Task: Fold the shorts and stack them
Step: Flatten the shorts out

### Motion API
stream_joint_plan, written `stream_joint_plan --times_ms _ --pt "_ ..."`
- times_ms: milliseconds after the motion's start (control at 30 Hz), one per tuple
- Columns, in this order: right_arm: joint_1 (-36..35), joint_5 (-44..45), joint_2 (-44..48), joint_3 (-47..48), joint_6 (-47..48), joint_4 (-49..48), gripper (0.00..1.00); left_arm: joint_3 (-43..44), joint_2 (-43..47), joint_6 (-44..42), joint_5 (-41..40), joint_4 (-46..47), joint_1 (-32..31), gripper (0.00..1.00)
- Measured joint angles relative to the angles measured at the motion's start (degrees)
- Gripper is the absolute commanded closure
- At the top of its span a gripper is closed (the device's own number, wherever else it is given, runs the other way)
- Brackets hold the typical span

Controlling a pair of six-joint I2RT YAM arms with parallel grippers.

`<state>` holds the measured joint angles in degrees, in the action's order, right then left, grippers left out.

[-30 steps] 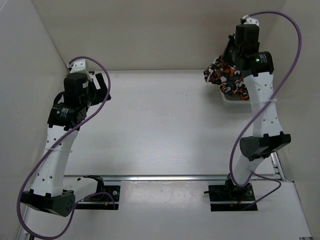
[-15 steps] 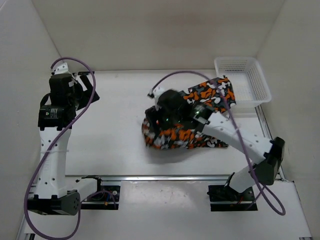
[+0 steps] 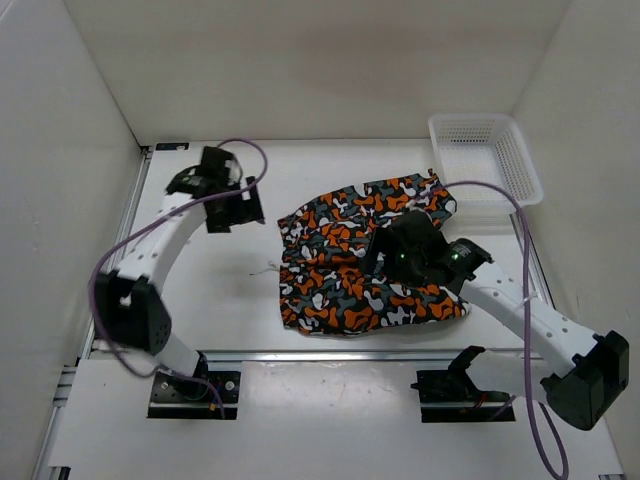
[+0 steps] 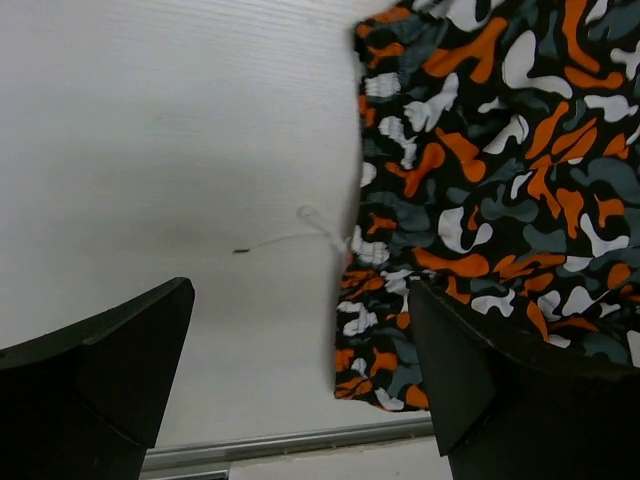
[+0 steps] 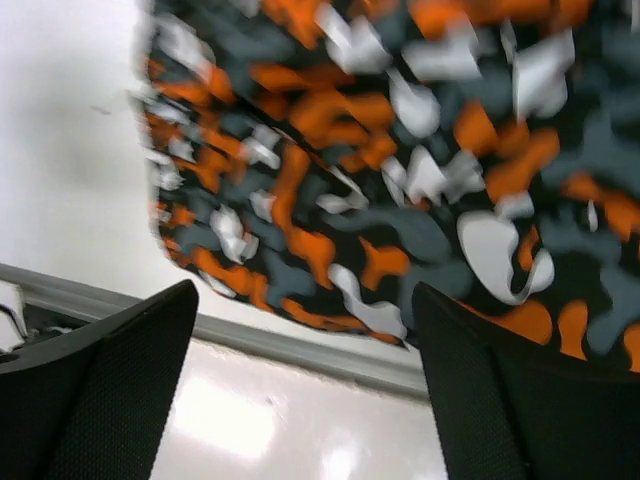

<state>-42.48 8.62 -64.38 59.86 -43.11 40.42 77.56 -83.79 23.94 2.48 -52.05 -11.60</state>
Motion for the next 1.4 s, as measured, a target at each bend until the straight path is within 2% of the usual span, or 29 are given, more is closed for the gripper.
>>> stream_joint_plan --times_ms 133,300,467,600,633,667,733,767,900,933,1000,1033,1100,1133,1233,1300,1333,1367,1400 --pt "2.1 -4.6 1.8 -12.4 -10.6 0.1 0.04 7.8 -15.8 0.1 -1.0 1.3 -6.7 0.0" --pt "6.4 -9.7 8.8 -21.9 -20.7 1.0 0.04 16.7 -31.2 -0.3 -2.2 2.3 -8.9 0.0" --pt "11.3 -13.0 12.5 -25.1 -24.4 -0.2 0.04 24.9 -40.7 -1.6 -4.0 1.7 -9.2 0.0" --pt "12.7 -14.2 12.5 -25.2 -24.9 -0.9 0.02 29.0 -45.5 -2.5 -4.7 1.3 -9.8 0.13" --pt "12.9 -14.4 12.5 -25.3 -25.0 -1.0 0.0 29.6 -46.3 -2.7 -4.6 1.2 -10.0 0.19" --pt "13.0 -14.6 12.5 -25.6 -25.1 -1.3 0.0 30.1 -47.1 -2.9 -4.4 1.0 -10.2 0.33" --pt "13.5 -15.0 12.4 -26.4 -25.1 -1.4 0.0 31.3 -47.9 -3.2 -3.8 0.6 -10.4 0.57" --pt "13.8 -15.1 12.3 -26.7 -25.1 -1.4 0.0 31.9 -48.2 -3.7 -3.5 0.5 -10.5 0.89" --pt "14.6 -14.8 11.0 -26.8 -24.6 -1.5 0.04 33.1 -48.5 -4.4 -3.0 0.2 -10.5 0.9" --pt "14.8 -14.8 10.2 -26.8 -24.2 -1.5 0.12 33.0 -48.5 -4.1 -3.1 0.1 -10.4 0.9" --pt "14.9 -14.4 8.6 -26.8 -23.6 -1.6 0.22 31.8 -47.6 -3.7 -3.5 0.3 -9.7 0.9" --pt "14.9 -14.1 7.9 -26.8 -23.3 -1.6 0.34 30.8 -46.7 -3.3 -3.8 0.2 -9.1 0.9" --pt "15.0 -13.1 6.8 -26.8 -22.4 -1.6 0.46 29.2 -44.4 -2.8 -4.8 -0.8 -7.3 0.9" --pt "15.0 -12.5 6.3 -26.7 -22.1 -1.6 0.57 28.9 -43.1 -2.6 -5.3 -1.1 -6.1 0.9" --pt "15.0 -9.9 4.6 -25.3 -20.5 -1.3 0.68 30.2 -39.4 -2.3 -7.3 -2.2 -2.8 0.9" --pt "15.0 -8.0 2.3 -22.4 -19.4 -1.3 0.71 34.4 -38.7 -2.2 -9.0 -3.3 -0.8 0.9" --pt "15.0 -7.2 0.7 -20.6 -18.9 -1.6 0.69 37.8 -39.3 -2.2 -9.7 -4.2 0.0 0.8" --pt "15.1 -6.8 -1.4 -18.4 -18.0 -2.1 0.61 41.5 -40.3 -2.2 -10.4 -5.0 0.6 0.66" --pt "15.0 -6.6 -3.6 -16.2 -17.4 -2.5 0.59 46.0 -41.7 -2.3 -11.0 -6.1 1.1 0.23"
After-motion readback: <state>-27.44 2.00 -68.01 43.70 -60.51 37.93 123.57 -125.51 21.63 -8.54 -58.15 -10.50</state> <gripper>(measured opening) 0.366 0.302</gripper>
